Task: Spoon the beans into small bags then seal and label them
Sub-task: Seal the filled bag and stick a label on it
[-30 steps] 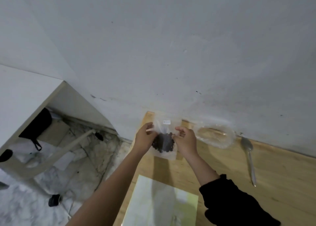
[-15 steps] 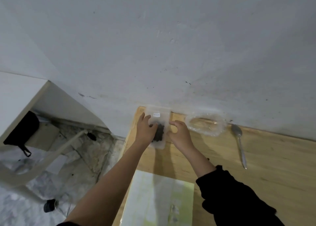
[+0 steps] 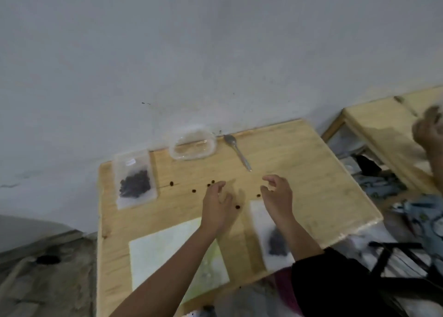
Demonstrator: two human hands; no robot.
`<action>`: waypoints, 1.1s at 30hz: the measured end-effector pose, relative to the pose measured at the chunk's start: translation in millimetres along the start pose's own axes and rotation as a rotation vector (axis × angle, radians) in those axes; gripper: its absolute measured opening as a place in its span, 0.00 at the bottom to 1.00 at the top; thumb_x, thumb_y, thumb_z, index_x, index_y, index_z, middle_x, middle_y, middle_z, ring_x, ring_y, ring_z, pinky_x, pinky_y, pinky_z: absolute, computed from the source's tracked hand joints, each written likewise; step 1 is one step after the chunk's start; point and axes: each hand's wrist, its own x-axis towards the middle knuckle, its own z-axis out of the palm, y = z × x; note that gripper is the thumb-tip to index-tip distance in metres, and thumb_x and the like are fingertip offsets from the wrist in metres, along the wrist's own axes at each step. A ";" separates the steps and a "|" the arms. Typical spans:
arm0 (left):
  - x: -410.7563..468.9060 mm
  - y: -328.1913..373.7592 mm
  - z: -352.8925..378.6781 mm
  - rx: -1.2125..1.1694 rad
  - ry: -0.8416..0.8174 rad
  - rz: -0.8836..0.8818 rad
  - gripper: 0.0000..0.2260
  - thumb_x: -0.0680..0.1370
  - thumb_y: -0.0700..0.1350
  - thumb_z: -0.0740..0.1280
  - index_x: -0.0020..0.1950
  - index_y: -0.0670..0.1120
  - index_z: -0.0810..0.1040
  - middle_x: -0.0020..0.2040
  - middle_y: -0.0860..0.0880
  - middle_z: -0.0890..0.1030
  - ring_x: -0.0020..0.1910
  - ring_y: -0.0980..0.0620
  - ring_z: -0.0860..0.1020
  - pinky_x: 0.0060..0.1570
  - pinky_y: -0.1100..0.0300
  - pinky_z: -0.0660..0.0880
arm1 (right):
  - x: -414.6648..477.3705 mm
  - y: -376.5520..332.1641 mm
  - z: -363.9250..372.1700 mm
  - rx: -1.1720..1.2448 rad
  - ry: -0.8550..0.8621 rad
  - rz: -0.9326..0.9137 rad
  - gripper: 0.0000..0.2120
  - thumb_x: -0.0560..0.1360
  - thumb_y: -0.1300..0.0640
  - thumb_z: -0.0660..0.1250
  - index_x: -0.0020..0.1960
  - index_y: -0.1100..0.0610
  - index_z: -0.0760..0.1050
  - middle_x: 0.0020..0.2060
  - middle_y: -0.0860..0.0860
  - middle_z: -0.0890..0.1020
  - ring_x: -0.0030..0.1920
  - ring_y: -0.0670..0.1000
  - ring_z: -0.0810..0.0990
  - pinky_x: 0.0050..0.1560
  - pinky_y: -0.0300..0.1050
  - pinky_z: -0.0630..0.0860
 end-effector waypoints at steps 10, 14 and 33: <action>-60.0 -2.8 67.4 0.040 -0.323 -0.092 0.22 0.81 0.44 0.59 0.74 0.43 0.60 0.72 0.47 0.66 0.71 0.48 0.65 0.60 0.64 0.63 | -39.1 85.3 -40.7 -0.170 -0.072 0.257 0.17 0.78 0.59 0.61 0.65 0.63 0.71 0.63 0.59 0.74 0.62 0.58 0.72 0.61 0.49 0.70; -65.7 0.9 75.6 -0.022 -0.276 -0.166 0.25 0.81 0.45 0.59 0.76 0.43 0.56 0.76 0.47 0.59 0.74 0.49 0.60 0.72 0.54 0.60 | -38.3 85.0 -39.9 -0.139 0.006 0.227 0.17 0.77 0.60 0.64 0.65 0.60 0.71 0.62 0.57 0.74 0.60 0.55 0.74 0.57 0.45 0.72; -28.5 -31.3 -87.2 -0.499 0.412 -0.167 0.10 0.71 0.45 0.70 0.47 0.59 0.81 0.56 0.48 0.81 0.57 0.42 0.79 0.57 0.43 0.76 | -47.9 20.3 68.8 0.081 -0.531 0.164 0.05 0.75 0.61 0.66 0.44 0.55 0.71 0.46 0.52 0.77 0.45 0.52 0.80 0.50 0.51 0.79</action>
